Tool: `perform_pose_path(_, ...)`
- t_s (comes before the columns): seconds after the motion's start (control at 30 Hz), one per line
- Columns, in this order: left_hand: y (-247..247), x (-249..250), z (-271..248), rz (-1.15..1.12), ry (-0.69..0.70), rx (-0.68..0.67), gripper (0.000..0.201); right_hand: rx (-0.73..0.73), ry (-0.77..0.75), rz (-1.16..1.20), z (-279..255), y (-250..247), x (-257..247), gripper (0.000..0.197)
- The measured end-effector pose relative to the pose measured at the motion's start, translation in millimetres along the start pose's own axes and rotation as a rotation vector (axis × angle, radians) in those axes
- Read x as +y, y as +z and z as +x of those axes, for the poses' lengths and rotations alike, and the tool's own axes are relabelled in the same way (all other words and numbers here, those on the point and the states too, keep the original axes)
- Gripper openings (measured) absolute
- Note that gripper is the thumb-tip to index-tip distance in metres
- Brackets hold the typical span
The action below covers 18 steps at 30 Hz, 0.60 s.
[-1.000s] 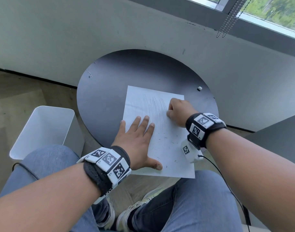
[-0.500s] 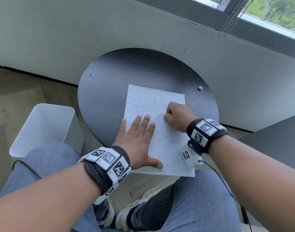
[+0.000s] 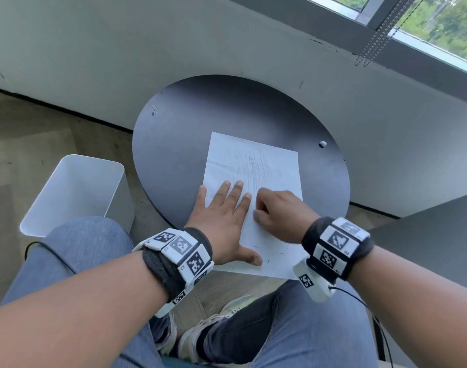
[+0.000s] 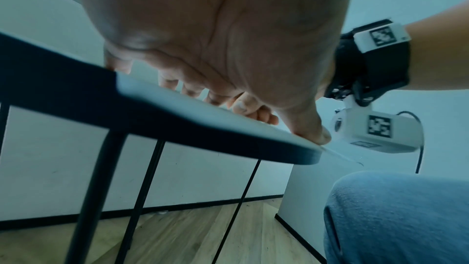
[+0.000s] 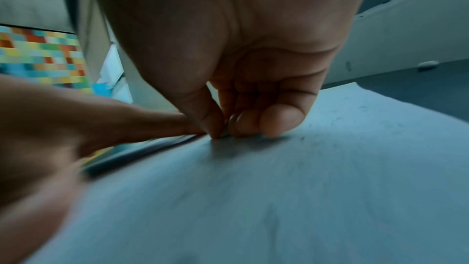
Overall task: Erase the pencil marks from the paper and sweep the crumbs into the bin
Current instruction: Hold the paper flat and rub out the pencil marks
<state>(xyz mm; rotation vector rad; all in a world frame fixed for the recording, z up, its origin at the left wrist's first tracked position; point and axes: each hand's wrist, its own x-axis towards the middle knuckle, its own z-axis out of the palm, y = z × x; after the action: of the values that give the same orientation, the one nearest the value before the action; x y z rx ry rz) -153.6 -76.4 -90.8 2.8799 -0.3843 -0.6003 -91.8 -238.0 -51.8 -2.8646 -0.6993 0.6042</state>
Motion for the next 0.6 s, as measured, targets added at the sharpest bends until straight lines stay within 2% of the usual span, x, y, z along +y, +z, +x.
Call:
perform_pose_path(0.17, -2.8, -0.1, 0.1, 0.000, -0.002, -0.016, 0.138, 0.124, 0.174, 0.031, 57.8, -17.2, 21.8, 0.008)
perform_pose_path(0.3, -9.6, -3.8, 0.2, 0.014, 0.018, -0.026, 0.131, 0.140, 0.226, 0.009, 84.5, -25.5, 34.8, 0.009)
perform_pose_path(0.43, -15.2, -22.4, -5.2, -0.003, 0.013, 0.033, 0.118, 0.140, 0.226, -0.035, 82.8, -25.5, 34.4, 0.008)
perform_pose_path(0.6, -7.4, -32.5, -10.7, -0.019, -0.110, 0.031, 0.133, 0.137, 0.169, -0.036, 51.8, -21.4, 13.3, 0.010)
